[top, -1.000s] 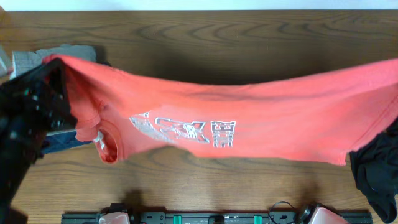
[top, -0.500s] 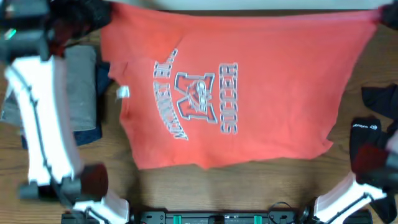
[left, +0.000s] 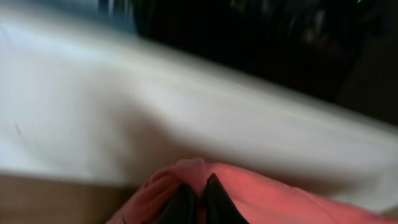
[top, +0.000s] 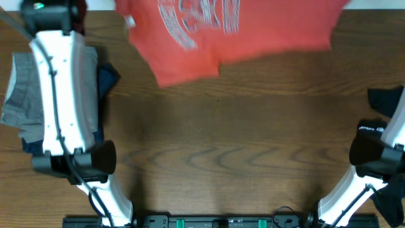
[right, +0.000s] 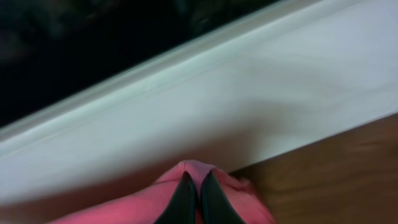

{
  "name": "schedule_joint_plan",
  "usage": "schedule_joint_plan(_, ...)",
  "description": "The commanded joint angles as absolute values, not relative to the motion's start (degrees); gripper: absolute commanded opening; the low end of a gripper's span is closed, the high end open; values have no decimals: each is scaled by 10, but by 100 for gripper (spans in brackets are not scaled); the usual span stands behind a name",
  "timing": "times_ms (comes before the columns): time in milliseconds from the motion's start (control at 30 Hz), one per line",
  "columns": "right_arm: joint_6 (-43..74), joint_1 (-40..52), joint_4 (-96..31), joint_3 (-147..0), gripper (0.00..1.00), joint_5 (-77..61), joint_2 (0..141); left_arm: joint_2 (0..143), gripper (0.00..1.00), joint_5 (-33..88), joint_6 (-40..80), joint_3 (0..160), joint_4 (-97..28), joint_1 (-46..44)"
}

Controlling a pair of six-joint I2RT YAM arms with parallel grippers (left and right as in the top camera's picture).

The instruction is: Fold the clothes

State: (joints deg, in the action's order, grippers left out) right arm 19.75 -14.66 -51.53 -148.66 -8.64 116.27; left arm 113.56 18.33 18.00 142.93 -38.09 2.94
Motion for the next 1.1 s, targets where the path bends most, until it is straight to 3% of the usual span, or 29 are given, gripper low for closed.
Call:
schedule_joint_plan(0, 193, -154, -557, -1533, 1, 4, 1134, 1101, 6, 156, 189, 1510, -437, 37)
schedule_joint_plan(233, 180, -153, -762, -1507, 1, 141, 1136, 1104, 6, 160, 185, 1494, -778, 36)
schedule_joint_plan(400, 179, -154, -844, -1426, 1, 178, 1136, 1124, 6, 160, 155, 1435, -938, 29)
schedule_joint_plan(800, 184, -165, -915, -1152, 1, 173, 1136, 1118, 6, 173, 106, 1150, -968, -18)
schedule_joint_plan(1067, 183, -166, -888, -972, 1, 159, 1136, 1111, 6, 146, 109, 988, -943, -45)
